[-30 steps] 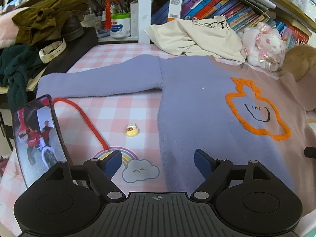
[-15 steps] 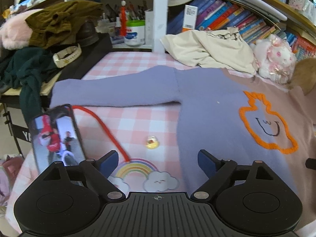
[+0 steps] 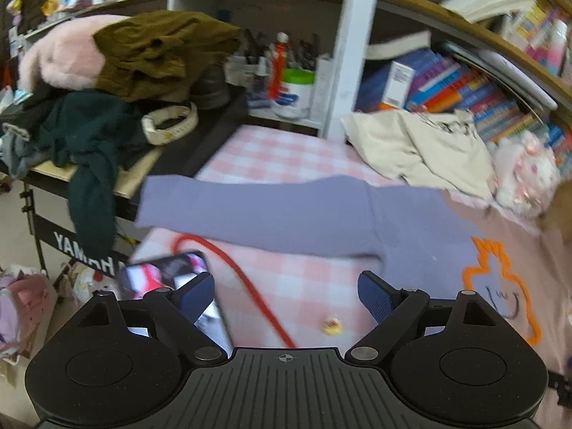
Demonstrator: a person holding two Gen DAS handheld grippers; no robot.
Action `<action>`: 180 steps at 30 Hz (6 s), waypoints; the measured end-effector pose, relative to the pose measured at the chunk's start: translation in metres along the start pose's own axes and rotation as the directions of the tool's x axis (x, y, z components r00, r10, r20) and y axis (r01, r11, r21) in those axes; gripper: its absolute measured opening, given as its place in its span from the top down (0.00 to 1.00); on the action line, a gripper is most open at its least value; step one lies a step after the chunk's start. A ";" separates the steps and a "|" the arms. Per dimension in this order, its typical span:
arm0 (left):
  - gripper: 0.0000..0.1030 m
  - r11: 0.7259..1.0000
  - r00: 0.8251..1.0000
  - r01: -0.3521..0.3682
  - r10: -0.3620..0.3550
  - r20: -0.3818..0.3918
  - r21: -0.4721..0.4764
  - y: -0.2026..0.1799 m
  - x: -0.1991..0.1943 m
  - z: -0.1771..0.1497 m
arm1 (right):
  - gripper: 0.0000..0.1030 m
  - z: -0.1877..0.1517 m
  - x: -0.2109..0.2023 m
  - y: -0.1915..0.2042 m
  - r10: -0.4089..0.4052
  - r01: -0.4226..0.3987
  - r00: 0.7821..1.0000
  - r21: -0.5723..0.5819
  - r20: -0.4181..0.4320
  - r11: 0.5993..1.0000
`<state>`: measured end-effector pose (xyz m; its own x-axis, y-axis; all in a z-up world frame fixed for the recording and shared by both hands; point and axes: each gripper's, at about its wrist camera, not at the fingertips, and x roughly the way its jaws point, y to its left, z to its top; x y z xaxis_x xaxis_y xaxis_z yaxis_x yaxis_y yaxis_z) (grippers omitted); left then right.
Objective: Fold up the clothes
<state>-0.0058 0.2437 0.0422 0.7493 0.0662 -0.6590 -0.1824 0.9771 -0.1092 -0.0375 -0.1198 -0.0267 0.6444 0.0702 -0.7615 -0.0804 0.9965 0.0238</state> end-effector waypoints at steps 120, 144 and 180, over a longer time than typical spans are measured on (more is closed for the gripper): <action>0.22 0.978 0.988 -0.154 0.154 0.012 0.141 -0.216 -0.016 -0.062 | 0.17 0.010 0.023 -0.116 0.300 -0.319 0.948 -0.323 -0.110 0.891; 0.12 0.949 0.996 -0.030 0.054 -0.069 0.314 -0.150 -0.021 -0.102 | 0.17 -0.013 -0.013 -0.055 0.035 -0.036 0.997 -0.015 -0.068 0.999; 0.95 0.984 0.972 0.166 -0.151 -0.182 0.066 -0.078 0.009 -0.098 | 0.85 -0.042 -0.026 -0.046 -0.044 0.051 0.998 0.161 -0.048 0.986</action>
<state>-0.0476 0.1485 -0.0281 0.6397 -0.1201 -0.7591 -0.0132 0.9858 -0.1671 -0.0824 -0.1695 -0.0353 0.6102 0.0237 -0.7919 0.0759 0.9932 0.0883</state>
